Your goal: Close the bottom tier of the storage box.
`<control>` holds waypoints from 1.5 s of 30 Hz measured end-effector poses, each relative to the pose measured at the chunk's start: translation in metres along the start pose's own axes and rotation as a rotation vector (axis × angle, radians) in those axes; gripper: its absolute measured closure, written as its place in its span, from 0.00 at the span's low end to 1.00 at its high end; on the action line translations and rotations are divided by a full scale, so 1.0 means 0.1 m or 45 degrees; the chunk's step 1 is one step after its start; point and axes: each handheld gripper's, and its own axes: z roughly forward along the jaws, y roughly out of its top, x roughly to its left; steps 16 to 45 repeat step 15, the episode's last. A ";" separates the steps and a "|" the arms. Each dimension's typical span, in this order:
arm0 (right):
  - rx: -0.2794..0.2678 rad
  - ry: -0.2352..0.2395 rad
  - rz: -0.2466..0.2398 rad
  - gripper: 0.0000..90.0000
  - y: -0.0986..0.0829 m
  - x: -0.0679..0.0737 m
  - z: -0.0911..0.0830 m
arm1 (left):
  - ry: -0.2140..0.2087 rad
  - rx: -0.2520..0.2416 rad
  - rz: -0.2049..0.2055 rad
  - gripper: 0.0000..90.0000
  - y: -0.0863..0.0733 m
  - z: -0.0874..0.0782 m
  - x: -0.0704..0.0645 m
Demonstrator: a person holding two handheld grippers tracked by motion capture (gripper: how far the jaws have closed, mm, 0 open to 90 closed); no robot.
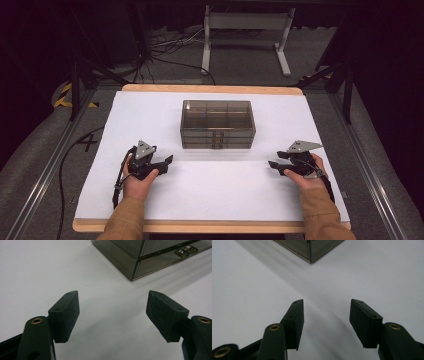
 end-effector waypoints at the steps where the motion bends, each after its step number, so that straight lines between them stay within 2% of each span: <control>1: 0.004 -0.001 -0.002 0.51 -0.01 0.00 0.01 | 0.000 0.000 -0.001 0.31 0.00 0.00 0.00; 6: 0.021 0.000 -0.002 0.51 -0.05 0.01 0.04 | 0.000 0.000 0.000 0.31 0.00 0.00 0.00; 15: -0.004 0.005 -0.005 0.50 -0.04 0.04 0.05 | -0.002 0.000 0.003 0.31 0.00 0.00 0.00; 45: -0.004 0.005 -0.005 0.50 -0.04 0.04 0.05 | -0.002 0.000 0.003 0.31 0.00 0.00 0.00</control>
